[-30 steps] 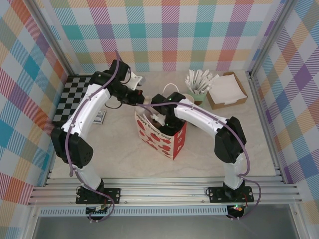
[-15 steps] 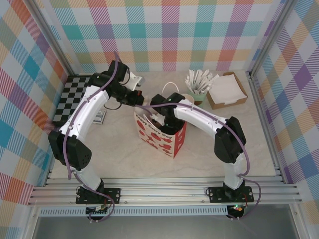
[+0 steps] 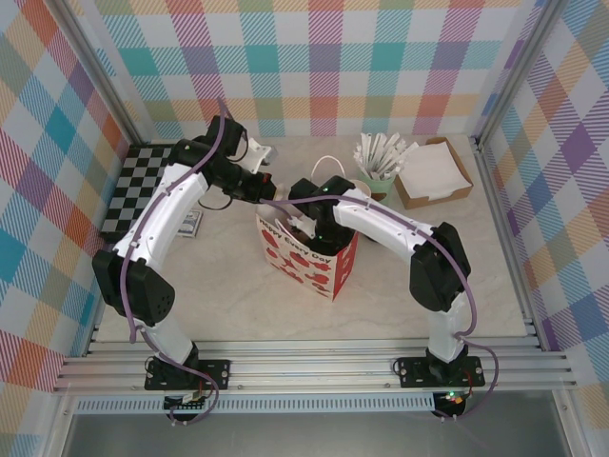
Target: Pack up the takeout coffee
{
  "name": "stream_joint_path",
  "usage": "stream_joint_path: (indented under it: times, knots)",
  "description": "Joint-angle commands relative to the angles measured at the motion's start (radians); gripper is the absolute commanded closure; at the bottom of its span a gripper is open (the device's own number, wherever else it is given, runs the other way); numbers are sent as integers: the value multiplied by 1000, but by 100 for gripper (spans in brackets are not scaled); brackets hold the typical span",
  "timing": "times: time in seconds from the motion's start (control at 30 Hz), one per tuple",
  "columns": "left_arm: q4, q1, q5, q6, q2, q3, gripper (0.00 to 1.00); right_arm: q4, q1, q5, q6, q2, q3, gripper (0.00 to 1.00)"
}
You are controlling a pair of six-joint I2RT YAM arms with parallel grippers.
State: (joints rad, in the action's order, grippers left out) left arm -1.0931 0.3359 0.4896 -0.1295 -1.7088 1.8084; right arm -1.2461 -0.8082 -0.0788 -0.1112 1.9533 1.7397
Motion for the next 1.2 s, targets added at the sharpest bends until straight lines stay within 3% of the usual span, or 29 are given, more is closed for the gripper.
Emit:
stream_joint_path:
  times: [0.0,1.17]
  knots:
    - [-11,-9,30,-25,35,-9,100,8,9,2,-20,10,-20,53]
    - [-17,-9,47,-35,31,-14,100,158,23,31,-37,-16,-75,54]
